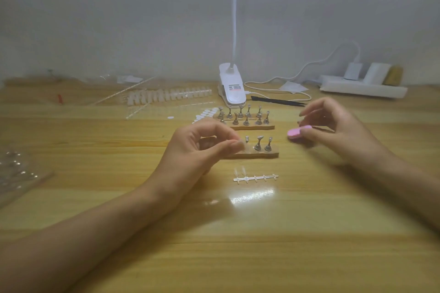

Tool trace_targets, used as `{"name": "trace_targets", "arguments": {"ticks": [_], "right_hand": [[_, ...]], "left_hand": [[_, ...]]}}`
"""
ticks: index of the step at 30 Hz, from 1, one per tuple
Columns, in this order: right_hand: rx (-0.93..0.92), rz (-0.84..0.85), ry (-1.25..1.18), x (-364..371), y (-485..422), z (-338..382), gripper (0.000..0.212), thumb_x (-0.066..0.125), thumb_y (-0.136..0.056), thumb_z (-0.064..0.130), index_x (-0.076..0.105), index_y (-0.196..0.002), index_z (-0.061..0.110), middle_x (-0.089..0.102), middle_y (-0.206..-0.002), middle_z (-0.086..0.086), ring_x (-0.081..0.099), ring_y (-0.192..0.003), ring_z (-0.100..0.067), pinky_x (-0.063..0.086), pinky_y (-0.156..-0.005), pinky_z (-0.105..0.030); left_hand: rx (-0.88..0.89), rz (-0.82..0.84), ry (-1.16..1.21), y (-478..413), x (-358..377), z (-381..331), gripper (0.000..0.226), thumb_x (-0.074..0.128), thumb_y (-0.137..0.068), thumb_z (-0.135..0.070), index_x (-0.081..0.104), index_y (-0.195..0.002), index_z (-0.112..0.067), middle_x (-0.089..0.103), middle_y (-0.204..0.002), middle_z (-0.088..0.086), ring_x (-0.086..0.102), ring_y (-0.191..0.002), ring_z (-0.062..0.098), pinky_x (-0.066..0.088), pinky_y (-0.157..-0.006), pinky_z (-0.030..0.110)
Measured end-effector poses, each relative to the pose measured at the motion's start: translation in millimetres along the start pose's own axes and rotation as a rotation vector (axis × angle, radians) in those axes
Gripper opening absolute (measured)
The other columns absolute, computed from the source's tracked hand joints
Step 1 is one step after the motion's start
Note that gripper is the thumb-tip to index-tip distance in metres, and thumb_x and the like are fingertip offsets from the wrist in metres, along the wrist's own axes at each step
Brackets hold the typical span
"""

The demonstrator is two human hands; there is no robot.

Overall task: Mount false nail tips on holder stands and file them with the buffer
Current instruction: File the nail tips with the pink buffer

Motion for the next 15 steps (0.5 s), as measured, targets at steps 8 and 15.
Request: {"name": "trace_targets", "arguments": {"ticks": [8, 15], "right_hand": [[-0.510, 0.175, 0.046, 41.1, 35.7, 106.5, 0.037, 0.076, -0.081, 0.021, 0.070, -0.117, 0.018, 0.068, -0.107, -0.004, 0.067, -0.102, -0.020, 0.056, -0.087, -0.029], [-0.537, 0.094, 0.010, 50.7, 44.2, 127.8, 0.018, 0.077, -0.078, 0.014, 0.077, -0.095, 0.009, 0.068, -0.091, -0.006, 0.070, -0.082, -0.020, 0.060, -0.067, -0.034]], "left_hand": [[-0.100, 0.068, 0.036, -3.6, 8.6, 8.9, 0.013, 0.076, -0.070, -0.033, 0.070, -0.070, -0.021, 0.064, -0.074, -0.009, 0.037, -0.049, 0.004, 0.030, -0.045, 0.014], [-0.163, 0.107, -0.020, -10.6, 10.2, 10.6, 0.015, 0.075, -0.075, -0.038, 0.068, -0.071, -0.024, 0.051, -0.054, -0.015, 0.024, -0.047, 0.008, 0.021, -0.043, 0.017]]}}
Point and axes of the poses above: each hand's wrist, its own y-axis away from the middle knuckle, its own x-axis out of the palm, z = x × y, the point moved 10 cm from there along -y, towards the middle knuckle
